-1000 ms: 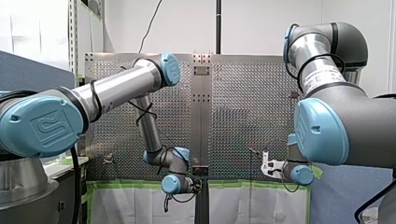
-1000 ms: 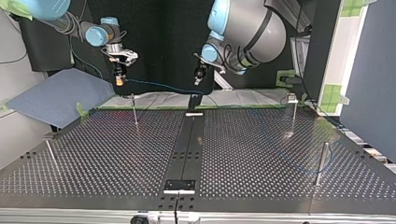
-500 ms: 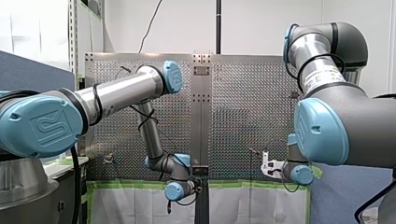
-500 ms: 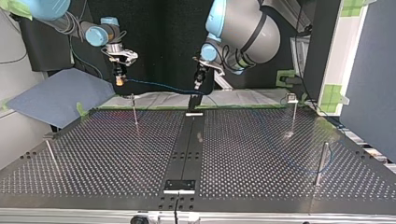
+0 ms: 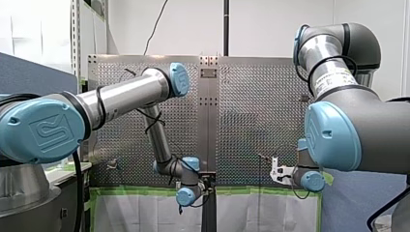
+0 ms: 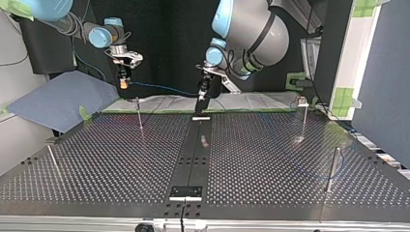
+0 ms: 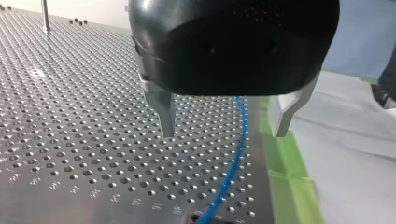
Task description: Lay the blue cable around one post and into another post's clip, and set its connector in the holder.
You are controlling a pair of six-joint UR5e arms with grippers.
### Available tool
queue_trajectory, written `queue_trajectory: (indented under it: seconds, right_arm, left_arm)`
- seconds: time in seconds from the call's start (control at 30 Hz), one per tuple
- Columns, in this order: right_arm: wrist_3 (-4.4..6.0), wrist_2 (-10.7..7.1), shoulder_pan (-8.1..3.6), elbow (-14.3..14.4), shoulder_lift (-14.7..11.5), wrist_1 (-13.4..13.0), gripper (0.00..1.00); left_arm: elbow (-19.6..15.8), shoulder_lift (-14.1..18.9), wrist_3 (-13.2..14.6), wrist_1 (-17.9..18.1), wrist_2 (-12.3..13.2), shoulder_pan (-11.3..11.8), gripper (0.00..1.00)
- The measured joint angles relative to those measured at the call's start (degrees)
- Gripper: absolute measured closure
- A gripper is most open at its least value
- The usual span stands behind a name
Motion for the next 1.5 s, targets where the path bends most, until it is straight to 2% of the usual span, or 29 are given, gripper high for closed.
queue_trajectory:
  seconds: [0.17, 0.43, 0.8, 1.2, 1.27, 1.3, 1.37, 1.4, 1.47, 1.5]
  right_arm:
    - [0.01, 0.00, 0.01, 0.00, 0.00, 0.03, 1.00]
    - [0.14, 0.00, -0.02, 0.00, 0.00, -0.04, 1.00]
    - [-0.04, 0.00, -0.03, 0.00, 0.00, 0.03, 1.00]
    - [-0.13, 0.00, -0.01, 0.00, 0.00, 0.04, 1.00]
    - [-0.14, 0.00, 0.00, 0.00, 0.00, 0.04, 1.00]
    - [-0.15, 0.00, 0.00, 0.01, 0.00, 0.04, 1.00]
    - [-0.15, 0.03, -0.01, 0.00, 0.00, 0.04, 1.00]
    - [-0.14, 0.04, -0.01, 0.00, 0.00, 0.04, 1.00]
    - [-0.14, 0.07, 0.00, 0.00, 0.01, 0.04, 1.00]
    - [-0.14, 0.07, 0.00, 0.00, 0.00, 0.04, 1.00]
  left_arm:
    - [2.20, -0.02, 1.74, -2.20, -1.74, -0.61, 0.01]
    - [2.67, -0.03, 3.18, -4.69, -3.10, -0.56, 0.01]
    - [2.72, -0.03, 3.43, -4.87, -3.63, -0.21, 0.01]
    - [2.69, -0.03, 3.45, -4.93, -6.36, 0.64, 0.01]
    - [2.70, -0.03, 3.40, -4.92, -6.42, 0.67, 0.07]
    - [2.70, -0.03, 3.38, -4.91, -6.42, 0.67, 0.07]
    - [2.69, -0.03, 3.35, -4.91, -6.41, 0.68, 0.16]
    - [2.69, -0.03, 3.34, -4.93, -6.40, 0.68, 0.16]
    - [2.69, -0.03, 3.35, -5.02, -6.40, 0.69, 0.25]
    - [2.69, -0.03, 3.38, -5.08, -6.37, 0.70, 0.25]
